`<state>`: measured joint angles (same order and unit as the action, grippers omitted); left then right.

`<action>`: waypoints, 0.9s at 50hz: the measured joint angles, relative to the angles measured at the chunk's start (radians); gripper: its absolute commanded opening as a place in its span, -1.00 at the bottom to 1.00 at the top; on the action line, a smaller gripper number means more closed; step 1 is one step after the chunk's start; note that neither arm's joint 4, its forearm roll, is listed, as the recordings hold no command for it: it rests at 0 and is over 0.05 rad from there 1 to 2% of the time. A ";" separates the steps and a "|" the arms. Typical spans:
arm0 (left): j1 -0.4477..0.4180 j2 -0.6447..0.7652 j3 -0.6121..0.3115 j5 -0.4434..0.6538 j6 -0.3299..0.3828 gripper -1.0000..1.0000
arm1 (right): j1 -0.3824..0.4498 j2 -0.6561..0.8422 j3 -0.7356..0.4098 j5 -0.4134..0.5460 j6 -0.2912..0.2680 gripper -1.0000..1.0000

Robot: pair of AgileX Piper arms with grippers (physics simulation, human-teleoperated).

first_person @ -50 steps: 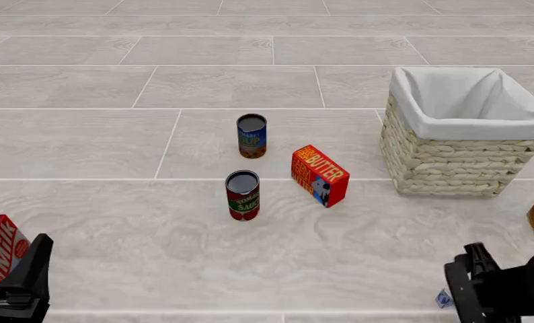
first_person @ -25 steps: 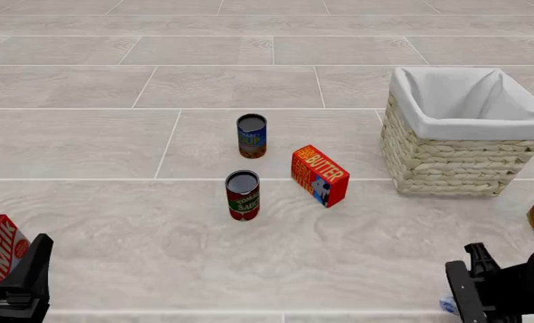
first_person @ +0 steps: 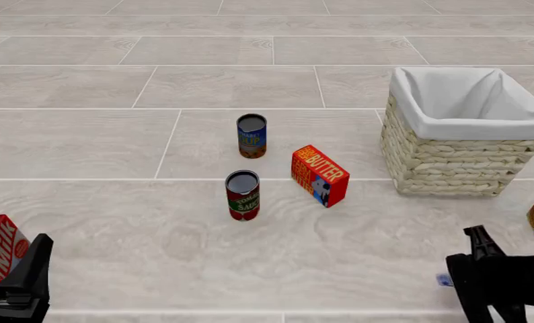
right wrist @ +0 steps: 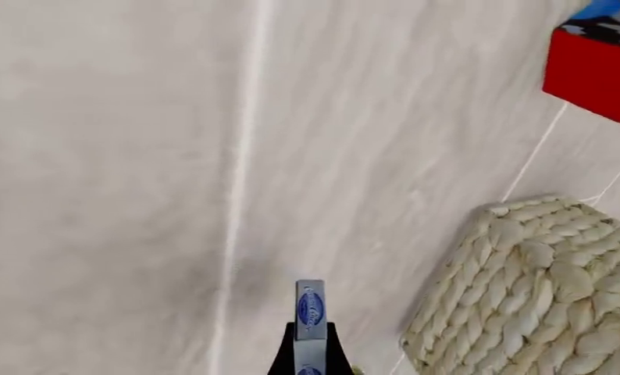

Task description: Pick the cream cheese and place it in the basket.

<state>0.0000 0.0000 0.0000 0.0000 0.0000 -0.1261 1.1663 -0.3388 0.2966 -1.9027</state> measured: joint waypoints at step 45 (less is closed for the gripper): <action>0.000 0.000 0.000 0.000 0.000 1.00 | 0.371 -0.335 -0.430 0.217 0.787 -1.00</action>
<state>0.0000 0.0000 0.0000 0.0000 0.0000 0.2453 0.8317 -0.7688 0.5139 -1.1158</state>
